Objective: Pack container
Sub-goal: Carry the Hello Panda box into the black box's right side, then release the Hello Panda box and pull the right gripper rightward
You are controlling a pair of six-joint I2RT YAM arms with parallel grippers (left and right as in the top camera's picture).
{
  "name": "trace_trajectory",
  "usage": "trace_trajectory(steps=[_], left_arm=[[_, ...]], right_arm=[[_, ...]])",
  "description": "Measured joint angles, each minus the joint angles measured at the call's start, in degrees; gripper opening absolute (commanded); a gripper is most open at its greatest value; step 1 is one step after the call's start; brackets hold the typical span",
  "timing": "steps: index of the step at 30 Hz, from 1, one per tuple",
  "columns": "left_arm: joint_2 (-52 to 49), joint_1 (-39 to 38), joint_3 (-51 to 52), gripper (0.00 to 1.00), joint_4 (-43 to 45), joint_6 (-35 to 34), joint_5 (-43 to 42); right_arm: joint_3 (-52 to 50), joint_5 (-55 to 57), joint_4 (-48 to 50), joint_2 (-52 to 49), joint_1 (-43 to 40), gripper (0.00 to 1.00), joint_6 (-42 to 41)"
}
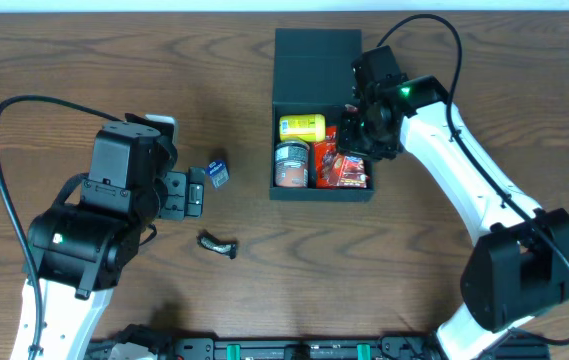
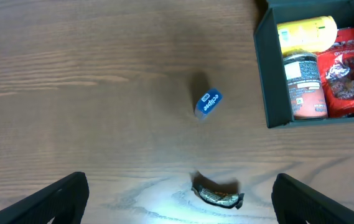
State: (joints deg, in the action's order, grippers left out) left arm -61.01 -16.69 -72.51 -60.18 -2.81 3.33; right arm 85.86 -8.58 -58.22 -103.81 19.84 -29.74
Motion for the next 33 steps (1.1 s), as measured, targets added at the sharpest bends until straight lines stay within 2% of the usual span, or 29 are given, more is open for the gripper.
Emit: trace_trajectory(steps=[5, 9, 12, 15, 17, 22, 23, 24, 25, 33], left_arm=[[0.0, 0.0, 0.0, 0.95, 0.0, 0.0, -0.5], [0.0, 0.0, 0.0, 0.95, 0.0, 0.0, -1.3], [0.0, 0.0, 0.0, 0.95, 0.0, 0.0, -1.5], [0.0, 0.0, 0.0, 0.95, 0.0, 0.0, -1.6], [0.0, 0.0, 0.0, 0.95, 0.0, 0.0, -1.6], [0.0, 0.0, 0.0, 0.95, 0.0, 0.0, -1.7], [0.0, 0.0, 0.0, 0.95, 0.0, 0.0, -1.7], [0.0, 0.0, 0.0, 0.95, 0.0, 0.0, -1.6], [0.0, 0.0, 0.0, 0.95, 0.0, 0.0, -1.7], [0.0, 0.0, 0.0, 0.95, -0.2, 0.0, -1.7]], right_arm=[[0.0, 1.4, 0.0, -0.3, 0.0, 0.13, 0.6], [0.2, 1.8, 0.2, -2.1, 0.0, 0.14, 1.3], [0.2, 2.3, 1.5, -4.2, 0.4, 0.22, 1.7], [0.3, 3.3, 2.7, -5.5, 1.5, 0.24, 1.7], [0.3, 3.9, 2.8, -5.7, 1.9, 0.32, 1.8], [0.3, 4.6, 2.6, -5.7, 2.1, 0.45, 2.7], [0.3, 4.6, 2.4, -5.7, 2.1, 0.55, 2.8], [0.3, 4.7, 2.0, -5.7, 2.1, 0.75, 3.2], [0.3, 4.9, 1.8, -5.7, 2.1, 0.99, 3.1], [0.7, 6.1, -0.5, -5.7, 2.2, 0.99, 3.9]])
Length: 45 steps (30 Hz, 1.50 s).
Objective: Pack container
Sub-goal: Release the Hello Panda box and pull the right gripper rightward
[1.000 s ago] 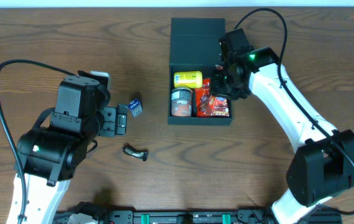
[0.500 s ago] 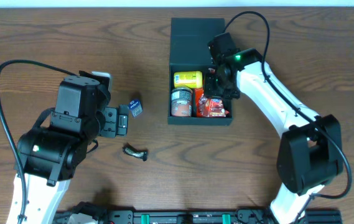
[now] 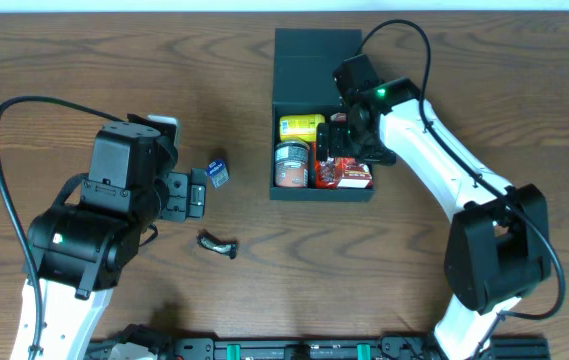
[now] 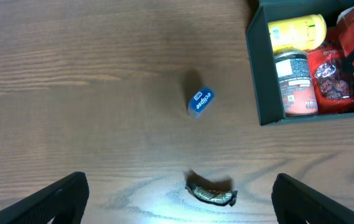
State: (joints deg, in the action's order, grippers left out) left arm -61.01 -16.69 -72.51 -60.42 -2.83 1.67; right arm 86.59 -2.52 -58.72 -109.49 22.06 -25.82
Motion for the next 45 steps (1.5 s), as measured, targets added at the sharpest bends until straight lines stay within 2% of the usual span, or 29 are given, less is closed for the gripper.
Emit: trace_trajectory(steps=[9, 13, 18, 23, 27, 32, 37, 45], left_arm=[[0.0, 0.0, 0.0, 0.95, -0.6, 0.0, 0.0], [0.0, 0.0, 0.0, 0.95, -0.6, 0.0, 0.0], [0.0, 0.0, 0.0, 0.95, -0.7, 0.0, 0.0], [0.0, 0.0, 0.0, 0.95, -0.6, 0.0, 0.0], [0.0, 0.0, 0.0, 0.95, -0.4, 0.0, 0.0], [0.0, 0.0, 0.0, 0.95, 0.2, 0.0, 0.0], [0.0, 0.0, 0.0, 0.95, 0.5, 0.0, -1.1], [0.0, 0.0, 0.0, 0.95, 0.5, 0.0, -1.3]], right_arm=[[8.4, -0.7, -6.7, 4.1, 0.0, 0.99, 3.2], [9.8, -15.3, -8.0, 11.1, -0.6, 0.99, 12.8], [9.4, -36.1, -10.0, 12.8, -6.1, 0.99, 25.4], [-1.8, -57.4, -7.5, 12.7, -14.4, 0.99, 39.8], [-12.9, -66.0, -1.2, 11.9, -16.3, 0.99, 44.4], [-19.1, -71.8, 10.6, 11.7, -15.7, 0.99, 42.8], [-25.1, -72.8, 28.0, 11.7, -15.6, 0.99, 32.8], [-30.2, -67.8, 32.2, 11.7, -15.6, 0.99, 23.1]])
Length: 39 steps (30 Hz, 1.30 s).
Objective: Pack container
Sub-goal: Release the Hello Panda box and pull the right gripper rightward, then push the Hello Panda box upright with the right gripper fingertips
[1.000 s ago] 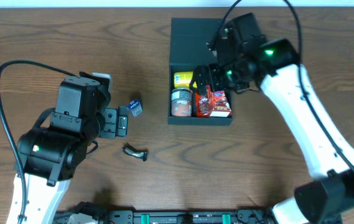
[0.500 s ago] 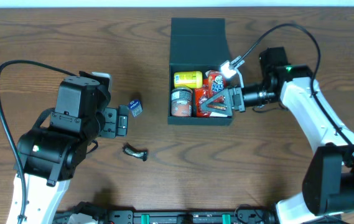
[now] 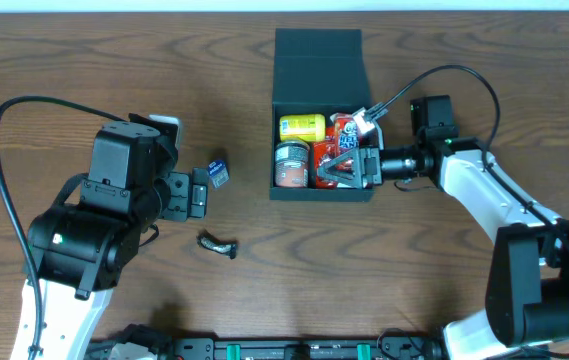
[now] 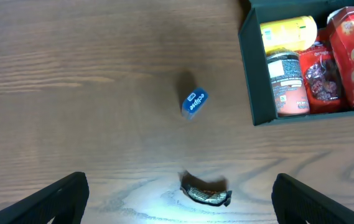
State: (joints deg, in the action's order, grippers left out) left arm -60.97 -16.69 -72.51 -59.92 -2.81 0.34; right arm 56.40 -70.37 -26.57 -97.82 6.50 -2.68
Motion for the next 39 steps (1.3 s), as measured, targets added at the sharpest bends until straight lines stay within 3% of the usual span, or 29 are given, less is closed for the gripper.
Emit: trace_trajectory(steps=[16, 23, 29, 39], left_arm=[[0.0, 0.0, 0.0, 0.95, 0.0, 0.0, -0.1], [0.0, 0.0, 0.0, 0.95, -0.3, 0.0, -0.2], [0.0, 0.0, 0.0, 0.95, -0.2, 0.0, -0.2], [0.0, 0.0, 0.0, 0.95, -0.1, 0.0, -0.2]], right_arm=[[-1.7, 1.8, 8.9, -2.4, 0.1, 0.99, -8.4], [3.7, -2.3, 9.2, -0.7, -0.3, 0.99, -11.5], [6.6, -4.6, 16.7, 1.6, -0.4, 0.99, -16.7], [6.6, -4.7, 25.0, -9.8, -1.1, 0.99, -23.0]])
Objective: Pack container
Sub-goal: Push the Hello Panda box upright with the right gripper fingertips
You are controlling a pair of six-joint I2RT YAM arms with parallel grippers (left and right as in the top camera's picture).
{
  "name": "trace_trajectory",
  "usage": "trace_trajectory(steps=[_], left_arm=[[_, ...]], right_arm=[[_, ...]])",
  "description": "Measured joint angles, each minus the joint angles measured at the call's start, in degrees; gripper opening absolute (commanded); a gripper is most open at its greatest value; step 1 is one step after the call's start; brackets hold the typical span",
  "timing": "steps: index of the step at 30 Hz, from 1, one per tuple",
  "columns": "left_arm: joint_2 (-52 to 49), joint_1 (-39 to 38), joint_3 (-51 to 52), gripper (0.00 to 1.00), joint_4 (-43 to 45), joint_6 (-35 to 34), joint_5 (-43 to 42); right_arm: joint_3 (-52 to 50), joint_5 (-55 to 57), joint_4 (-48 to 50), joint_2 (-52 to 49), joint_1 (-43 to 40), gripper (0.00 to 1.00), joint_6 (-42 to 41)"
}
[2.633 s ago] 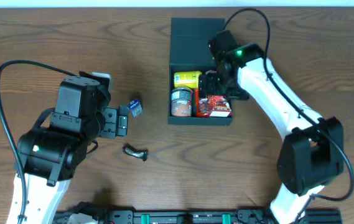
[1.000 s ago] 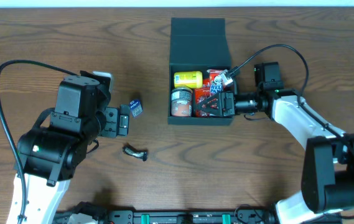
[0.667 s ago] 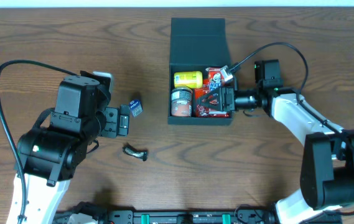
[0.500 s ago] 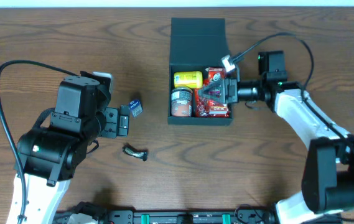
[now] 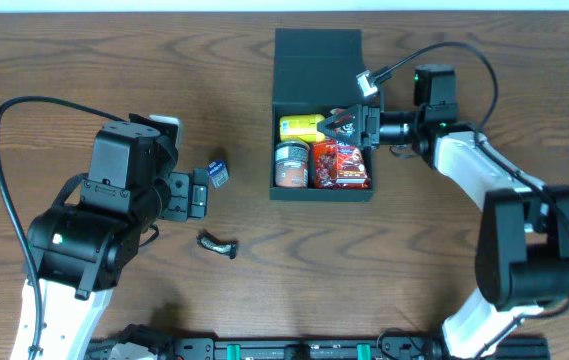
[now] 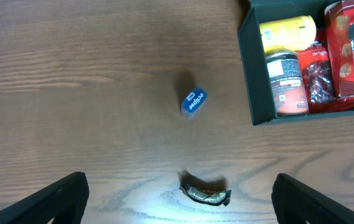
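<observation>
The dark open-lidded container (image 5: 279, 150) holds a yellow tub (image 5: 302, 127), a can (image 5: 291, 163), a red bag (image 5: 340, 165) and a red snack box (image 6: 349, 43) along its right side. My right gripper (image 5: 351, 124) lies low at the container's back right, against the red snack box; its jaws are hard to read. On the table left of the container lie a blue gum pack (image 6: 193, 102) and a dark curled wrapper (image 6: 205, 195). My left gripper (image 6: 180, 202) is open above the wrapper, touching nothing.
The container's lid (image 5: 317, 65) stands open at the back. The right arm's cable (image 5: 444, 50) loops over the table behind the container. Wooden table (image 5: 114, 70) stretches left and right of the container.
My right gripper has moved from the container's front right corner to its back right. The red snack box has shifted with it. The left arm, gum pack and wrapper stayed put.
My right gripper was first over the red bag at the container's right side. Then it held the red snack box there. Later the arm lay low to the right with the snack box inside, and now the gripper is at the back right. The left arm never moved.
</observation>
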State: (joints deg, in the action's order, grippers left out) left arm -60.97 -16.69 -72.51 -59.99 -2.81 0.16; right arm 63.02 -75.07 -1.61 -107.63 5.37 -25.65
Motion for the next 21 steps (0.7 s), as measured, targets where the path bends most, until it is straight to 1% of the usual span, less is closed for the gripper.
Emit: trace_trajectory(steps=[3, 6, 14, 21], left_arm=[[0.0, 0.0, 0.0, 0.95, 0.0, 0.0, 0.0], [0.0, 0.0, 0.0, 0.95, 0.0, 0.0, 0.0], [0.0, 0.0, 0.0, 0.95, 0.0, 0.0, 0.0], [0.0, 0.0, 0.0, 0.95, 0.0, 0.0, 0.0]], right_arm=[[0.0, 0.0, 2.4, -1.7, -0.3, 0.99, -0.8], [0.0, 0.3, 2.8, -1.8, -0.7, 0.99, -1.0], [0.0, 3.7, 0.7, -1.9, -0.7, 0.99, -1.2], [1.1, 3.4, 0.0, -5.4, -0.7, 0.99, -1.2]])
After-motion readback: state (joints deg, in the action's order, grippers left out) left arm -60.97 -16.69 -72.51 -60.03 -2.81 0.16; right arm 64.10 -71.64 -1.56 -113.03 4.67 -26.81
